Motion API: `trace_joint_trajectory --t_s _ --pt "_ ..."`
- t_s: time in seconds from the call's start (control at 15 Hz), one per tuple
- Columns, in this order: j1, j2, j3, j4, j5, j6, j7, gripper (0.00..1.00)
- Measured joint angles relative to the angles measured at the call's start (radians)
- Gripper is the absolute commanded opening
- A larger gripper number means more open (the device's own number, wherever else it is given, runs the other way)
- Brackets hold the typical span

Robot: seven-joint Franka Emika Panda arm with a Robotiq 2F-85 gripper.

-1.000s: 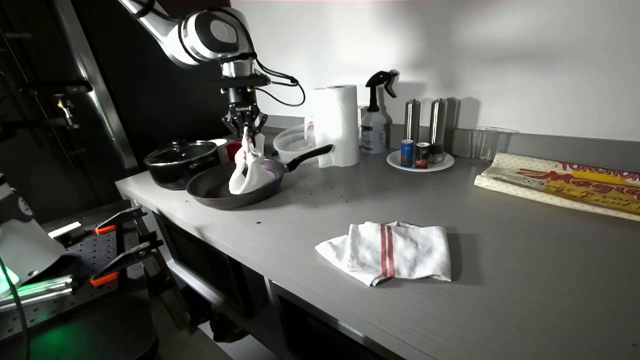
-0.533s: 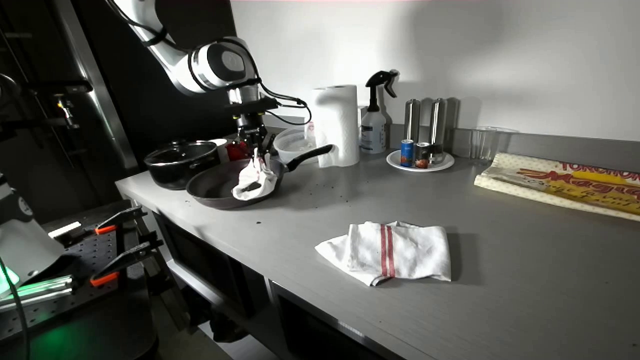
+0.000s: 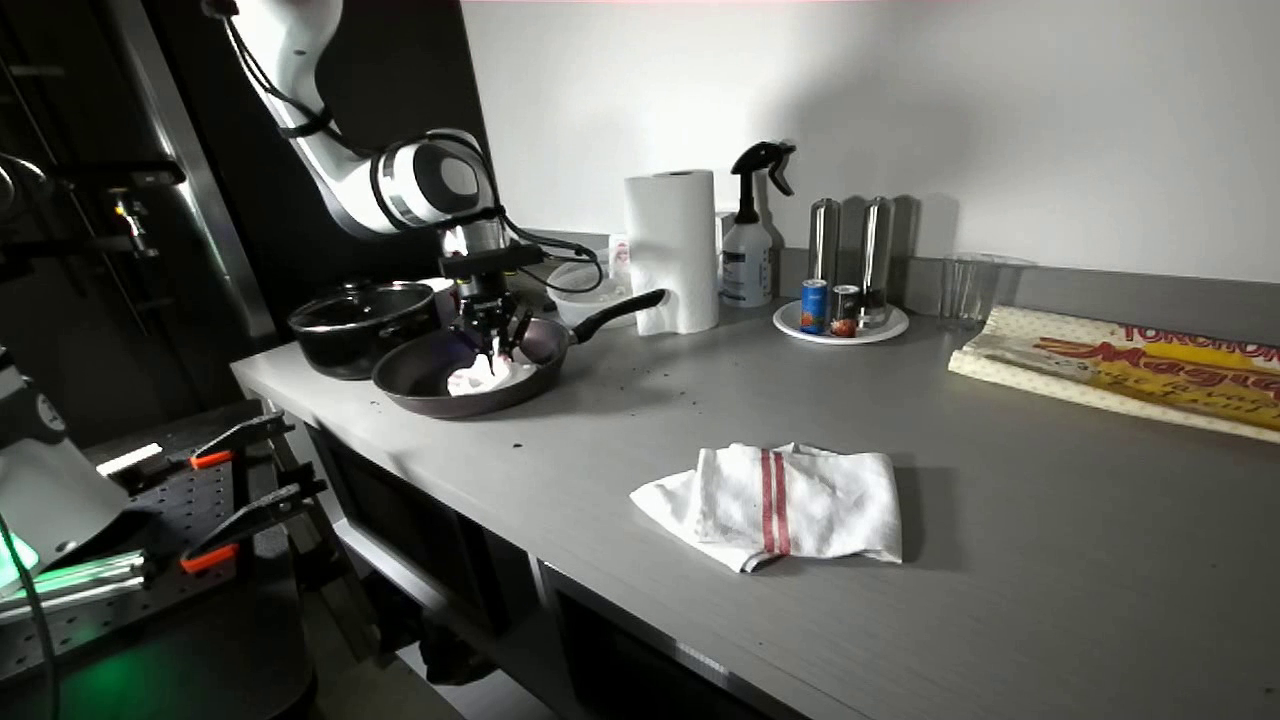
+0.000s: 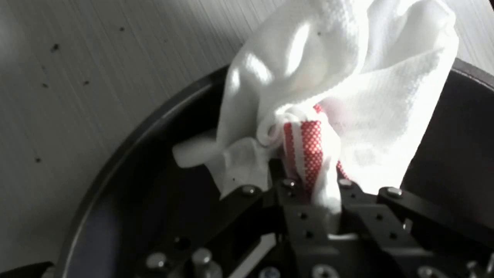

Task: Wipe the pan with the towel closest to the pan

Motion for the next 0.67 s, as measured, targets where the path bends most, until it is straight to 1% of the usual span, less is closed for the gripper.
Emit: trace_joint_trajectory --t_s 0.27,0.67 --pt "0.018 0.031 -0.005 0.003 -0.069 0.011 0.012 0.03" --pt "0.018 0.032 0.012 0.003 -0.088 0.011 0.0 0.03"
